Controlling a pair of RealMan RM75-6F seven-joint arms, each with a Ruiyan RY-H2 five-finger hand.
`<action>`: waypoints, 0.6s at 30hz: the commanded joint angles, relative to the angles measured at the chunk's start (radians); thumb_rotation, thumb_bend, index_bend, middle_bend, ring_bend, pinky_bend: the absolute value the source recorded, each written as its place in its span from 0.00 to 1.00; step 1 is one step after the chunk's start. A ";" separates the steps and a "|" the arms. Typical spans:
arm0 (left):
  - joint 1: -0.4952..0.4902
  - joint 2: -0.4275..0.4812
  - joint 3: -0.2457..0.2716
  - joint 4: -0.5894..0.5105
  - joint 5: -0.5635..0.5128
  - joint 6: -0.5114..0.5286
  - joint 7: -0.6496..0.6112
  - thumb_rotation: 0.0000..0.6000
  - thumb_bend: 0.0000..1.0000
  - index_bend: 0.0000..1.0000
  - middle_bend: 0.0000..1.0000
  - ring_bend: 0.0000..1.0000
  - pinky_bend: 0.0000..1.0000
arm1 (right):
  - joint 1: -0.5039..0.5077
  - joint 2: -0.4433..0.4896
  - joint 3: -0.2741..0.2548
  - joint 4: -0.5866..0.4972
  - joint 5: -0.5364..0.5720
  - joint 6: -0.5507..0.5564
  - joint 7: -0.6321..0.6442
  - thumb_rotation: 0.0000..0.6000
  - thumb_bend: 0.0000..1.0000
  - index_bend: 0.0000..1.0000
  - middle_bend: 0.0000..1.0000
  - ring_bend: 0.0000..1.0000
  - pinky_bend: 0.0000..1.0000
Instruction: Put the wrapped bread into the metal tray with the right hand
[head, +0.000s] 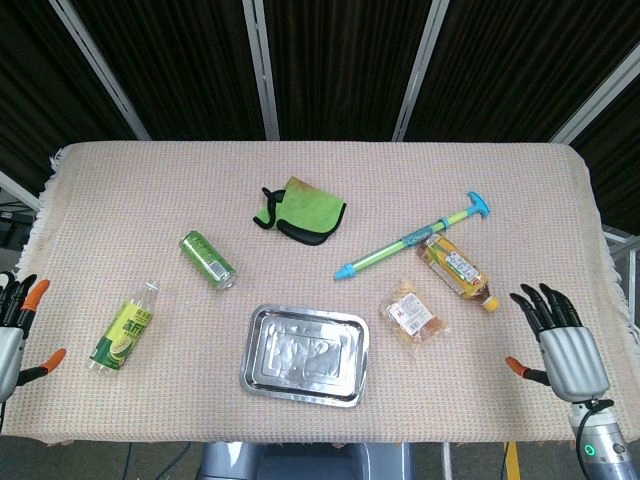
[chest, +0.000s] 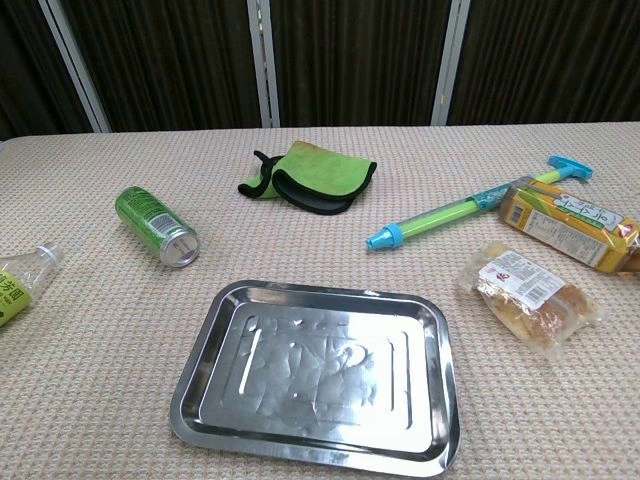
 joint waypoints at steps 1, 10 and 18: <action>-0.002 0.003 -0.001 -0.005 -0.001 -0.003 0.004 0.99 0.18 0.05 0.00 0.00 0.00 | 0.041 0.008 0.002 -0.025 -0.027 -0.046 0.001 1.00 0.00 0.12 0.08 0.00 0.11; -0.009 0.011 -0.005 -0.018 -0.004 -0.012 0.013 0.99 0.18 0.05 0.00 0.00 0.00 | 0.177 0.012 0.012 -0.074 -0.054 -0.235 0.015 1.00 0.00 0.09 0.07 0.00 0.11; -0.019 0.016 -0.011 -0.031 -0.014 -0.027 0.027 0.99 0.18 0.05 0.00 0.00 0.00 | 0.328 -0.018 0.027 -0.076 -0.010 -0.473 0.015 1.00 0.00 0.07 0.06 0.00 0.11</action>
